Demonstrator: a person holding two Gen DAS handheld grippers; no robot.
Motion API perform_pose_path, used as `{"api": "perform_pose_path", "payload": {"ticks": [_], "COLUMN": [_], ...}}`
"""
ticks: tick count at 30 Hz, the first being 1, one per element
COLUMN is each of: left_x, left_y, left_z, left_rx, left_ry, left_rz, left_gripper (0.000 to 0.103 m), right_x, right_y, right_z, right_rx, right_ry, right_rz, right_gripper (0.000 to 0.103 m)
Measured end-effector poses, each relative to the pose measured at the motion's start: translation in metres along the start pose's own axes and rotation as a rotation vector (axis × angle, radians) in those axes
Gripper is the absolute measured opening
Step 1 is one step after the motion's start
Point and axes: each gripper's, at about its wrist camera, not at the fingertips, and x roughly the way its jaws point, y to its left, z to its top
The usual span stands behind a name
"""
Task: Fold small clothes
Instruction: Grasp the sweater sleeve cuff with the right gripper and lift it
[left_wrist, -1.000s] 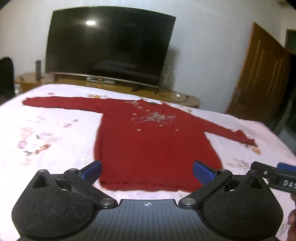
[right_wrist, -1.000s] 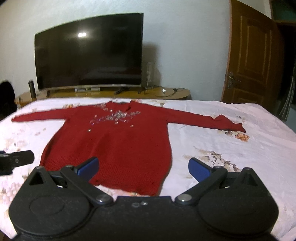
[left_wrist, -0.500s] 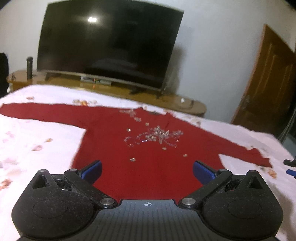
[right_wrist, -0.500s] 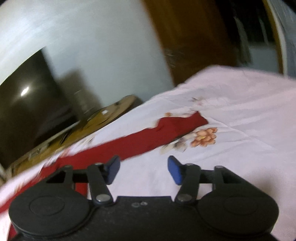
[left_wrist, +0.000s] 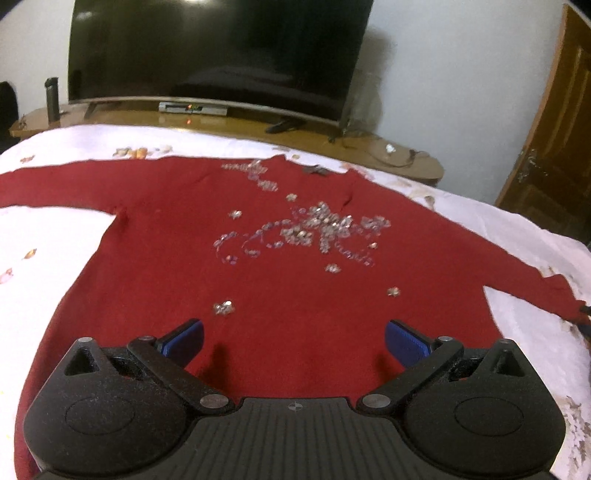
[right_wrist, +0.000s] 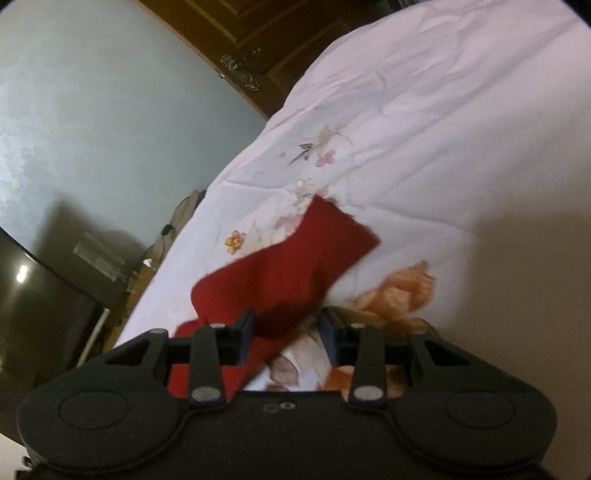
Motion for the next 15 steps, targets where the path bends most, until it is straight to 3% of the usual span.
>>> {"api": "perform_pose_path", "payload": {"ticks": [2, 4, 5, 10, 15], "left_x": [0.004, 0.006, 0.007, 0.008, 0.009], "left_y": [0.004, 0.008, 0.011, 0.034, 0.059], "left_z": [-0.002, -0.001, 0.0, 0.005, 0.013], "left_rx": [-0.015, -0.021, -0.022, -0.057, -0.055], "left_ry": [0.011, 0.015, 0.013, 0.012, -0.01], "left_rz": [0.003, 0.009, 0.011, 0.017, 0.015], "left_gripper": [0.103, 0.103, 0.103, 0.103, 0.103], "right_x": [0.007, 0.012, 0.014, 0.01, -0.011], "right_y": [-0.005, -0.011, -0.014, -0.006, 0.052], "right_z": [0.006, 0.012, 0.016, 0.027, 0.024], "right_rx": [0.04, 0.07, 0.083, 0.014, -0.177], "right_ry": [-0.002, -0.004, -0.002, -0.031, -0.07], "right_rz": [0.018, 0.023, 0.015, -0.033, -0.03], "right_gripper": [0.03, 0.018, 0.007, 0.006, 0.007]}}
